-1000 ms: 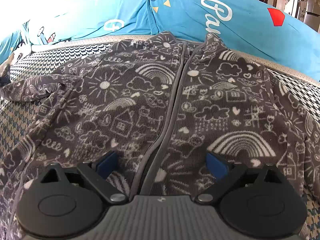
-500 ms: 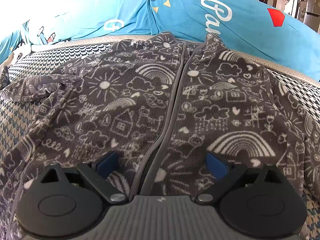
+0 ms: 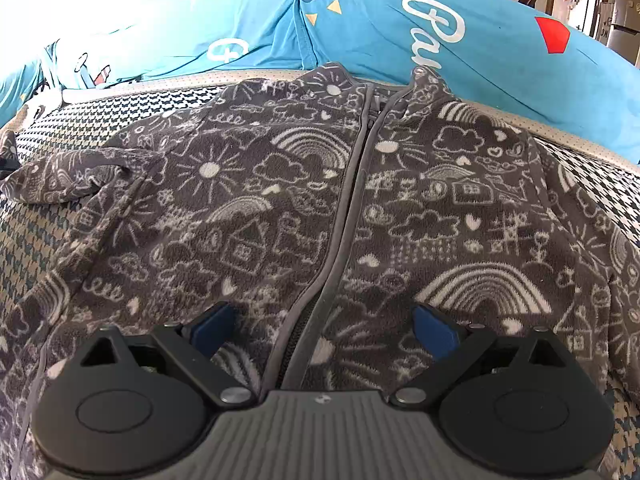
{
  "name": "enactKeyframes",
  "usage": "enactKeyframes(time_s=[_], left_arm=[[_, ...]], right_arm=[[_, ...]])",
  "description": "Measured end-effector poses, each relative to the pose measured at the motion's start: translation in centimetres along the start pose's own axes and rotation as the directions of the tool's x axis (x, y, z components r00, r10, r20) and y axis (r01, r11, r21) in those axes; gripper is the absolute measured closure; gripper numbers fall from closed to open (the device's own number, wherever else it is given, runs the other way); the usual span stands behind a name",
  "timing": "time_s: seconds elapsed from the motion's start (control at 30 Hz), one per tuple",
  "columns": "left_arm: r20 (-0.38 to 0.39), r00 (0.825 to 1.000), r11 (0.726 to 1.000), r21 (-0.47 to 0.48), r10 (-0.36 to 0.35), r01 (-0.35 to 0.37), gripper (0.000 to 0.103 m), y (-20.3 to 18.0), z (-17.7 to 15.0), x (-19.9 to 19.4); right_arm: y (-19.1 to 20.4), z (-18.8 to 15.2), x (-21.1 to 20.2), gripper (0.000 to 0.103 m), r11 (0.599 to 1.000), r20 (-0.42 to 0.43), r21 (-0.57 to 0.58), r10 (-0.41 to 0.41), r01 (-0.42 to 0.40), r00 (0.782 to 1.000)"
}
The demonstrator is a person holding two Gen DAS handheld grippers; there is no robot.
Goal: Fold clothes
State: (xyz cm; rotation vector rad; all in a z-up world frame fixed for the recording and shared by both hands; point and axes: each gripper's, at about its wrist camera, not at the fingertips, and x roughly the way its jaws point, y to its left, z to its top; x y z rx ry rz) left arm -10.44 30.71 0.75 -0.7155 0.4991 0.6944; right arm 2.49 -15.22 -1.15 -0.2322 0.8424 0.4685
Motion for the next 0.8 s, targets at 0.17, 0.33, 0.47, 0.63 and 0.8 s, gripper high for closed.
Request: enactKeyframes(time_s=[0.17, 0.33, 0.47, 0.63, 0.8], left_arm=[[0.105, 0.994, 0.998, 0.064, 0.013, -0.020, 0.091, -2.1, 0.3, -2.5], [0.249, 0.968, 0.977, 0.192, 0.038, -0.088, 0.090, -4.9, 0.3, -8.3], [0.259, 0.961, 0.983, 0.127, 0.094, -0.131, 0.084, -3.8, -0.3, -11.6], [0.231, 0.958, 0.985, -0.040, 0.171, -0.166, 0.084, 1.0, 0.1, -13.3], [0.192, 0.967, 0.985, -0.087, 0.166, -0.151, 0.078, 3.0, 0.3, -13.2]], right_arm=[[0.0, 0.0, 0.1, 0.005, 1.000, 0.000, -0.001, 0.001, -0.001, 1.000], [-0.1, 0.1, 0.1, 0.005, 1.000, -0.002, -0.001, 0.004, -0.004, 1.000], [-0.2, -0.1, 0.1, 0.005, 1.000, -0.003, -0.001, 0.007, -0.007, 1.000], [-0.1, -0.1, 0.1, 0.005, 1.000, -0.003, -0.001, 0.007, -0.007, 1.000], [-0.1, 0.0, 0.0, 0.005, 1.000, 0.001, 0.001, 0.003, -0.003, 1.000]])
